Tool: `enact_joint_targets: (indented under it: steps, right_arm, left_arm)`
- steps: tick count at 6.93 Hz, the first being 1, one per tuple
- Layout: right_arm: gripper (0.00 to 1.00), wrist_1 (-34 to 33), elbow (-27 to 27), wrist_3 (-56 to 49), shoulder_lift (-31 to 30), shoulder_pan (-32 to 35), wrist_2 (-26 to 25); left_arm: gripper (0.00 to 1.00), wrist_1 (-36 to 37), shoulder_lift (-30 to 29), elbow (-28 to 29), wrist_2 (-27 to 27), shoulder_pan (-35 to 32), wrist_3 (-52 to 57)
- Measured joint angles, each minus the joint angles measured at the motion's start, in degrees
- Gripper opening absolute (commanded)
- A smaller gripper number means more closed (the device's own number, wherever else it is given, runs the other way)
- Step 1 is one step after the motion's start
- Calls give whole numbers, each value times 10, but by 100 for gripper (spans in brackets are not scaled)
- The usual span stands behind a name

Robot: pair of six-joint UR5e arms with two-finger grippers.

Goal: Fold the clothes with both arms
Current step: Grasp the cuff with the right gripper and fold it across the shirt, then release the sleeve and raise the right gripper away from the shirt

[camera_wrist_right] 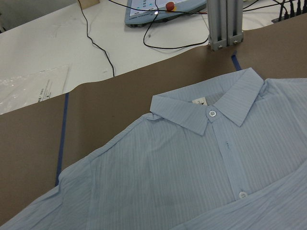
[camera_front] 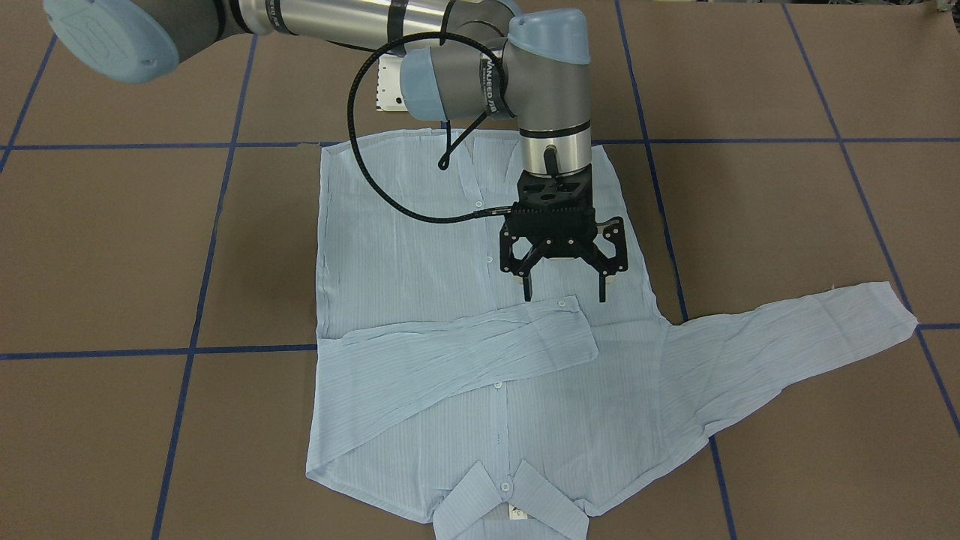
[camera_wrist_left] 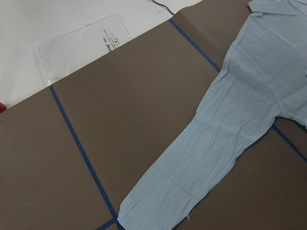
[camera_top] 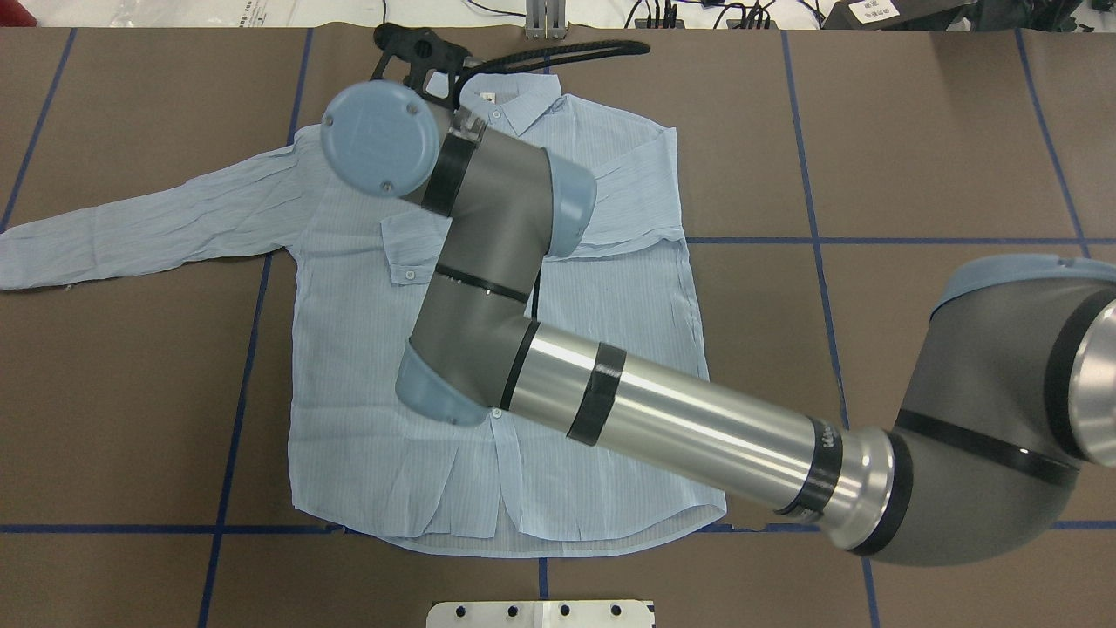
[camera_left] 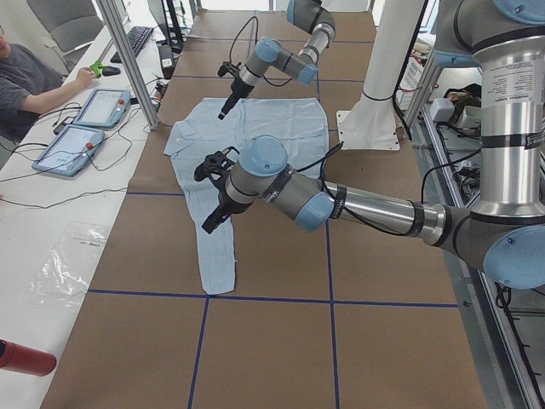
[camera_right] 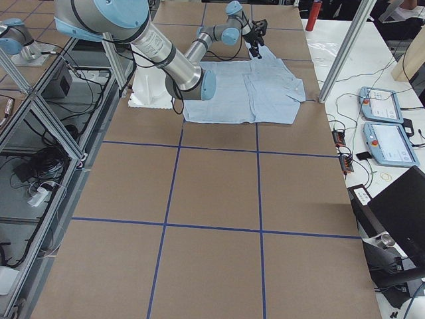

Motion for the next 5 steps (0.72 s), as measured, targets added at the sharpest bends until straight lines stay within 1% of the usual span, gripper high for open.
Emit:
enact_joint_targets:
  steps: [1,2,3,4,5]
  right_arm:
    - [100,-34,27,-13,-21,45,71]
    - [100,-48,79,-45,-66,84,128]
    - [100,-57,158,-103,-139,127,186]
    - [100,-65,227,-163,-208,171,241]
    - [100,-71,284,-233,-274,215,291]
  left_arm:
    - [100,-12,0,20,2,8,-24]
    - [100,-53,2,47,7,21,-71]
    - [100,-143,5,95,23,40,-143]
    - [99,-245,7,146,56,69,-229]
    - [90,-334,8,187,102,106,-311]
